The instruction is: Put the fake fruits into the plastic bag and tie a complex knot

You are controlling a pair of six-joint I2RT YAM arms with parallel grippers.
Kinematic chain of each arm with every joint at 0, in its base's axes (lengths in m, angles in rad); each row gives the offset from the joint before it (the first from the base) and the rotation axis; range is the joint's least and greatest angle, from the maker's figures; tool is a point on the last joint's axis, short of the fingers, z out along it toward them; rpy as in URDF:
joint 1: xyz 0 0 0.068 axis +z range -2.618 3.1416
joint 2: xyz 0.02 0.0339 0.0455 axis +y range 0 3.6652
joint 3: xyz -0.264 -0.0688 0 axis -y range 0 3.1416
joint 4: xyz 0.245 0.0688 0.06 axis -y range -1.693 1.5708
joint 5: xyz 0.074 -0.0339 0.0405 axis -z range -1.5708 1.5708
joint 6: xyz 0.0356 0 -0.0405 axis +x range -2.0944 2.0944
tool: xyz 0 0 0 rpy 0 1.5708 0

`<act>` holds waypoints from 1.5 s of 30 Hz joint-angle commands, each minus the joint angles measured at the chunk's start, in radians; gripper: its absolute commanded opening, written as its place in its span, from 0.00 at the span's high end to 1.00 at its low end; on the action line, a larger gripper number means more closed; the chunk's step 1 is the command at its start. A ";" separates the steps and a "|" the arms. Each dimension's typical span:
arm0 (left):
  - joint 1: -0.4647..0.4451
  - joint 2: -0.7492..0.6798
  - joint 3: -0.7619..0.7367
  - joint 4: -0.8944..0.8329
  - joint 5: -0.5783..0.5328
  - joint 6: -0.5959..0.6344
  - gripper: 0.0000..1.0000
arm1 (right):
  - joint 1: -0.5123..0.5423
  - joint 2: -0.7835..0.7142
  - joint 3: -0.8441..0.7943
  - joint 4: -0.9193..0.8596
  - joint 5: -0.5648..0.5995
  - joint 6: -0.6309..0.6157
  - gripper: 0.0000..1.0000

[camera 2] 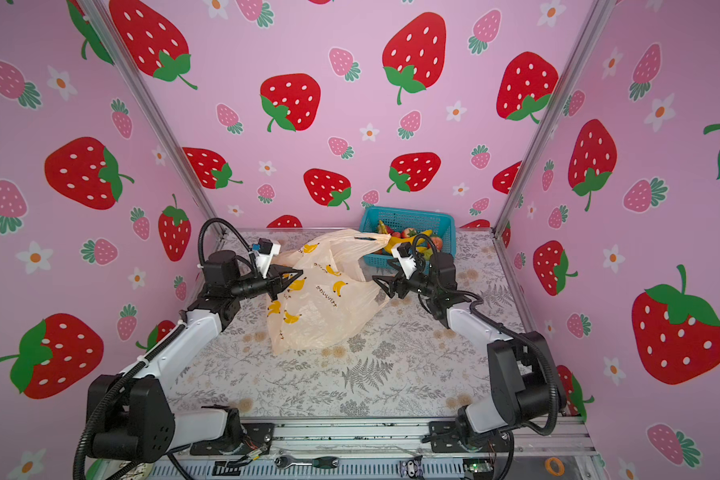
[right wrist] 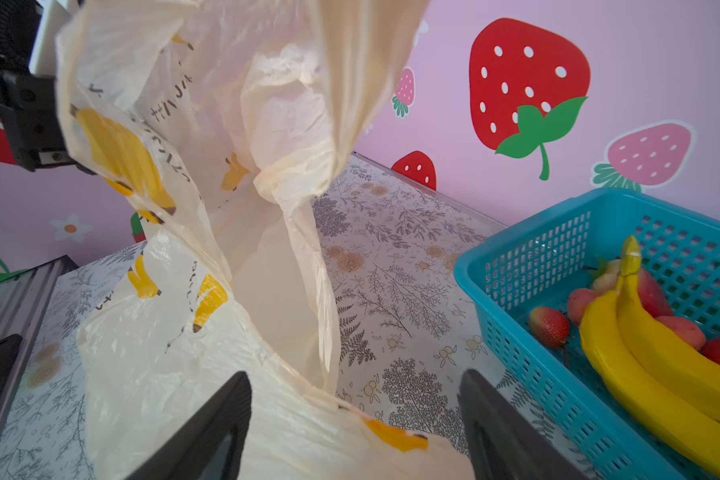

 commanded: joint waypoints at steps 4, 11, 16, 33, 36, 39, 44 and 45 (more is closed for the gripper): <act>-0.001 0.025 0.061 0.021 0.089 -0.012 1.00 | 0.033 0.085 0.017 0.182 -0.065 -0.016 0.21; -0.004 0.037 0.070 0.000 0.094 -0.004 1.00 | 0.073 0.192 0.097 0.213 -0.101 0.005 0.36; -0.009 0.049 0.080 -0.018 0.086 0.006 1.00 | 0.116 0.246 0.136 0.241 -0.119 0.036 0.49; -0.283 -0.074 0.092 -0.248 -0.936 -0.386 0.33 | 0.237 0.010 -0.068 0.198 0.483 0.709 1.00; -0.410 -0.090 0.098 -0.282 -0.924 -0.387 0.31 | 0.260 0.012 -0.069 0.208 0.498 0.729 1.00; -0.502 -0.066 0.112 -0.319 -0.883 -0.387 0.30 | 0.262 0.024 -0.078 0.261 0.464 0.758 1.00; -0.592 -0.005 0.129 -0.340 -0.835 -0.352 0.28 | 0.264 0.046 -0.072 0.298 0.412 0.769 1.00; -0.597 0.008 0.133 -0.334 -0.811 -0.343 0.28 | 0.264 0.047 -0.070 0.301 0.407 0.769 1.00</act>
